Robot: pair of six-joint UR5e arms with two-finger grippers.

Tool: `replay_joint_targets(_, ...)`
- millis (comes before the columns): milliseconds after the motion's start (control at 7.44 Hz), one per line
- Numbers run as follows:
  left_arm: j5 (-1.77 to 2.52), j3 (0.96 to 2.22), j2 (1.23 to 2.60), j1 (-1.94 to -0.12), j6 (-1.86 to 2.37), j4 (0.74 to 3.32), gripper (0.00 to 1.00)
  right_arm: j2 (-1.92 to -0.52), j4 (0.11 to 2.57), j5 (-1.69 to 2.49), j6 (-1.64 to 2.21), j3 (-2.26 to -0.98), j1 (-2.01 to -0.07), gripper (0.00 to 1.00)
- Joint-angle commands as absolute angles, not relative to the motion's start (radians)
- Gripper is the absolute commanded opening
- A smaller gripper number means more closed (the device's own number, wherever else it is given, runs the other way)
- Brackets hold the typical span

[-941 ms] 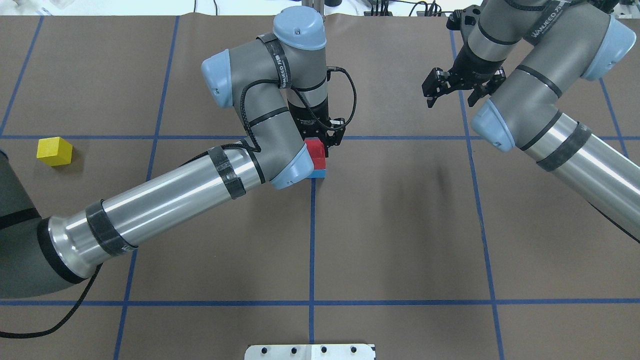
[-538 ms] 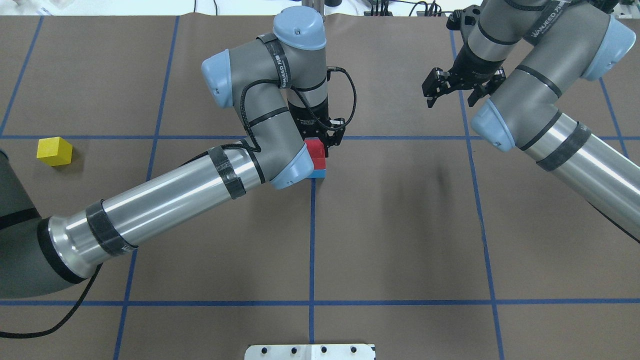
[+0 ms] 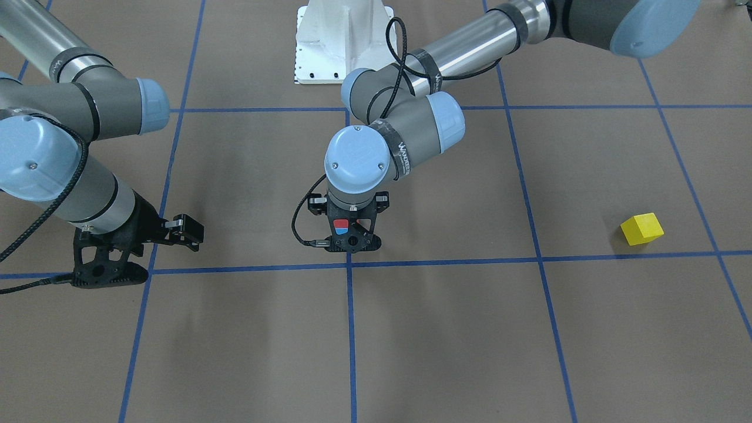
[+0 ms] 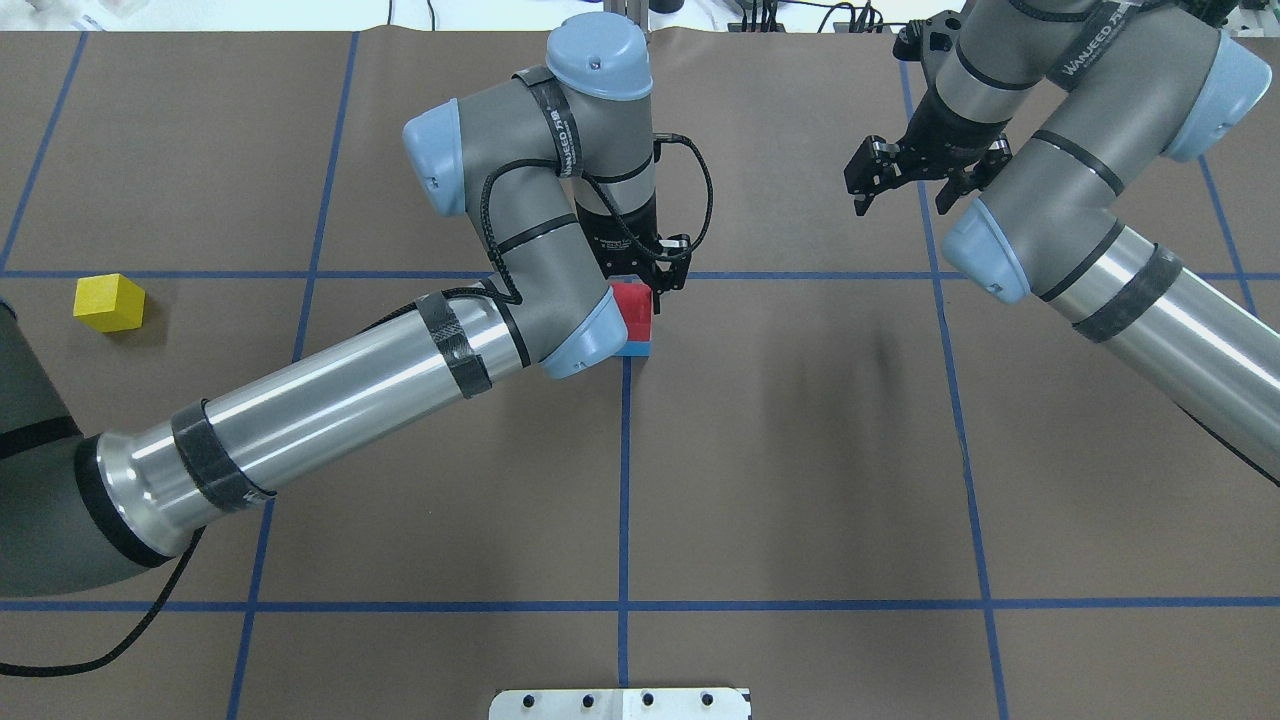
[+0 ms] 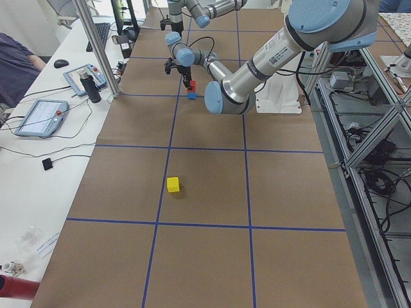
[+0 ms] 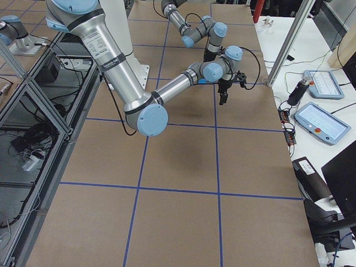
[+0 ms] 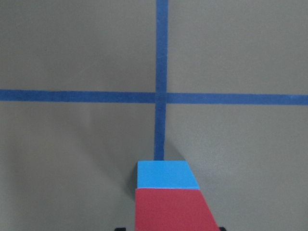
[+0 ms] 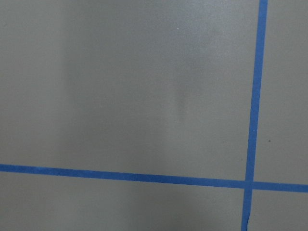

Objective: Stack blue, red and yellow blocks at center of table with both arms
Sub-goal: 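Lower the red cube onto the blue cube and open the left gripper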

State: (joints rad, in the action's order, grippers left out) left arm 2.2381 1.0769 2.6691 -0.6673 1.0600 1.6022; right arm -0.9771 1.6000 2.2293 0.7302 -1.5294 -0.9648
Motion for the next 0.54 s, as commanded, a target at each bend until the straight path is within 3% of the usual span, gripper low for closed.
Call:
replay_joint_targets(0, 2.237, 1.077, 2.669, -0.667, 1.060, 1.601, 1.00, -0.977, 1.600, 2.229, 0.730, -1.526, -0.965, 0.99)
replay_joint_targets(403, 2.223, 1.097, 2.680, -0.672, 1.074, 1.598, 1.00, -0.976, 1.600, 2.230, 0.730, -1.528, -0.965, 0.99)
